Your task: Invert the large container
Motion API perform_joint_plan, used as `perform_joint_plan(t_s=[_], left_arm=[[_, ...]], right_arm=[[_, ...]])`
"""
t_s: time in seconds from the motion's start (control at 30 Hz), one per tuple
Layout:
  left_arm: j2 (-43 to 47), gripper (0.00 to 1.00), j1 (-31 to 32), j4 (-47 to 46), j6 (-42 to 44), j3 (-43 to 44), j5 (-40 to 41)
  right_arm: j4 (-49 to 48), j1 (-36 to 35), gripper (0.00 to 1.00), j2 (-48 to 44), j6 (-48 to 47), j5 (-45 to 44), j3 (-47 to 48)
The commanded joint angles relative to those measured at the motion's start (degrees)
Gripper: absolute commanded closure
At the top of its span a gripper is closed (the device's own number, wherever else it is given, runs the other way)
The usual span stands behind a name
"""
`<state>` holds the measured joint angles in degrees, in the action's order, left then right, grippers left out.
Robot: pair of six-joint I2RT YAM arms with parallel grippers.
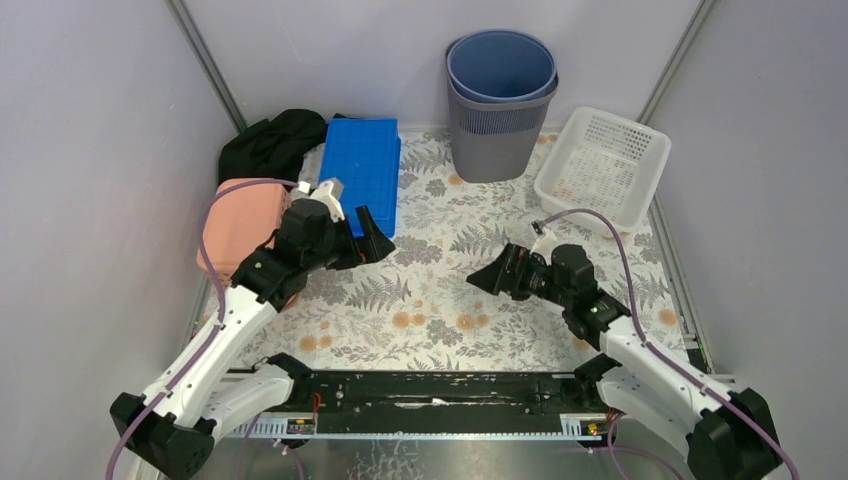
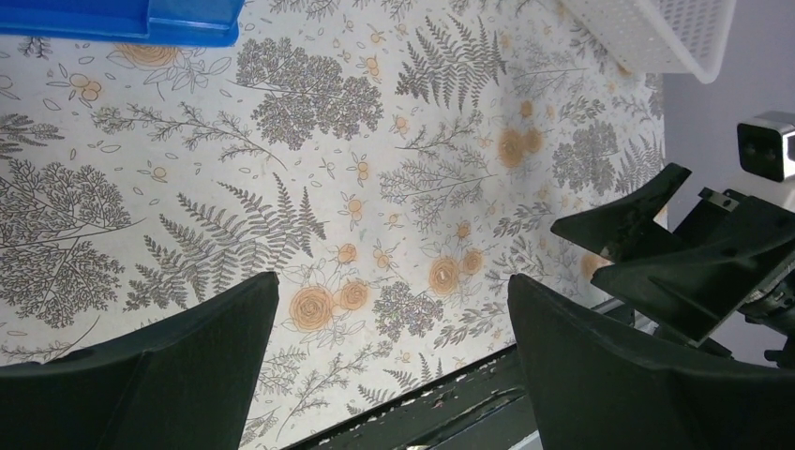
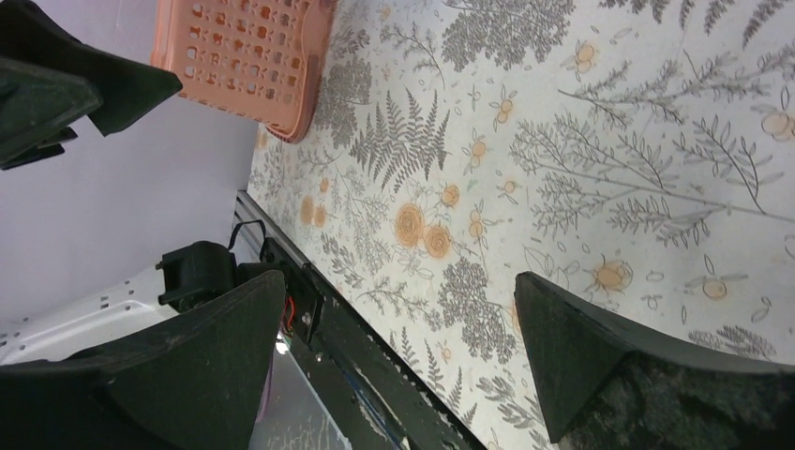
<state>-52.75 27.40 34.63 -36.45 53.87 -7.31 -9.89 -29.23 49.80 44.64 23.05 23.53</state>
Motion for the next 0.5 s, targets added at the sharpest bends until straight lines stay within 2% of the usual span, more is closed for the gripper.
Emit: perform_joint_plan(t_s=[0.0,0.27,0.47], left_arm=[[-1.0,0.0,0.4,-3.0,0.7,1.8,-1.2],[-1.6,0.0,0.4,-1.9,-0.9,2.5,-4.4],[-1.6,0.0,0.4,1.8,-2.4,5.5,-4.1]], right_arm=[[3.4,-0.2,0.01,-4.7,-0.1,-0.9,-2.0],[10.5,-0.1,0.01,-12.1,-0.3,-0.1,-1.5],[14.9,-0.2,0.0,-12.0,1.4,0.1,2.5]])
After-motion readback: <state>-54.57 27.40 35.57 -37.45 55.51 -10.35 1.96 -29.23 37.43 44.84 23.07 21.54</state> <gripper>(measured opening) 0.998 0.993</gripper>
